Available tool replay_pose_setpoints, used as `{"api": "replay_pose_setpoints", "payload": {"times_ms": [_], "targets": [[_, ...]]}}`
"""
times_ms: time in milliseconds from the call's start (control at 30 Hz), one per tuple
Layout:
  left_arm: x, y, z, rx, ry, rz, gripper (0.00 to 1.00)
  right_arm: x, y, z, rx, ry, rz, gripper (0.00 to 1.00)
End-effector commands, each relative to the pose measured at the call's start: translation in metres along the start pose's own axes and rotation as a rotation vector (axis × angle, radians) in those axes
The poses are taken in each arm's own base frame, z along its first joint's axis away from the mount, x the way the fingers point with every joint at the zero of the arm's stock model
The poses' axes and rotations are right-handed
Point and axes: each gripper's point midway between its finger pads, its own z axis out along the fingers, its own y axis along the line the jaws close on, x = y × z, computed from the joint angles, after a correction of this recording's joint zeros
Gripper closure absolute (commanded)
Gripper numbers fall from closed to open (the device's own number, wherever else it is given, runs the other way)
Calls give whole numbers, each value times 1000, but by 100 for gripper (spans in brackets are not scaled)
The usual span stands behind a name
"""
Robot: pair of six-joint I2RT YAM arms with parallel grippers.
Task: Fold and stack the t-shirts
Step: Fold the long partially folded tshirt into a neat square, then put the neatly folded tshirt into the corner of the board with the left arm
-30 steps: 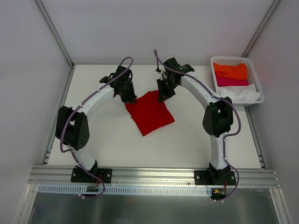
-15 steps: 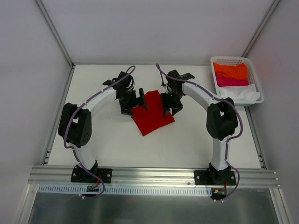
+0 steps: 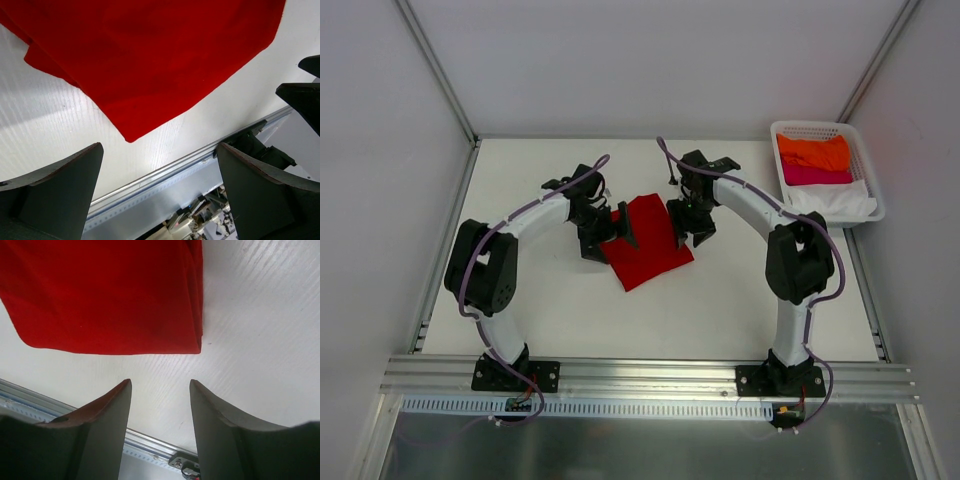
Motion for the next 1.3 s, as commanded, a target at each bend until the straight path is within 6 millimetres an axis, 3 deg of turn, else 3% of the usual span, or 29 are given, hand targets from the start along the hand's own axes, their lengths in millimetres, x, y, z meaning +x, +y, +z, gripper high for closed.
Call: {"api": "replay_pose_setpoints", "payload": {"times_ms": [0, 333, 567, 800, 967, 1267], "targets": [[17, 7, 7, -4, 78, -64, 1, 8, -7, -7, 24, 15, 16, 46], [34, 30, 8, -118, 104, -118, 1, -5, 5, -9, -29, -5, 26, 46], [30, 54, 34, -252, 101, -96, 1, -29, 32, 3, -175, -11, 49, 46], [16, 53, 59, -326, 74, -68, 1, -59, 48, -3, -239, -60, 37, 46], [7, 40, 67, -334, 27, -13, 1, -53, 50, 8, -266, -18, 41, 46], [-2, 35, 50, -336, -64, 11, 1, -36, 45, 35, -267, 82, 60, 45]]}}
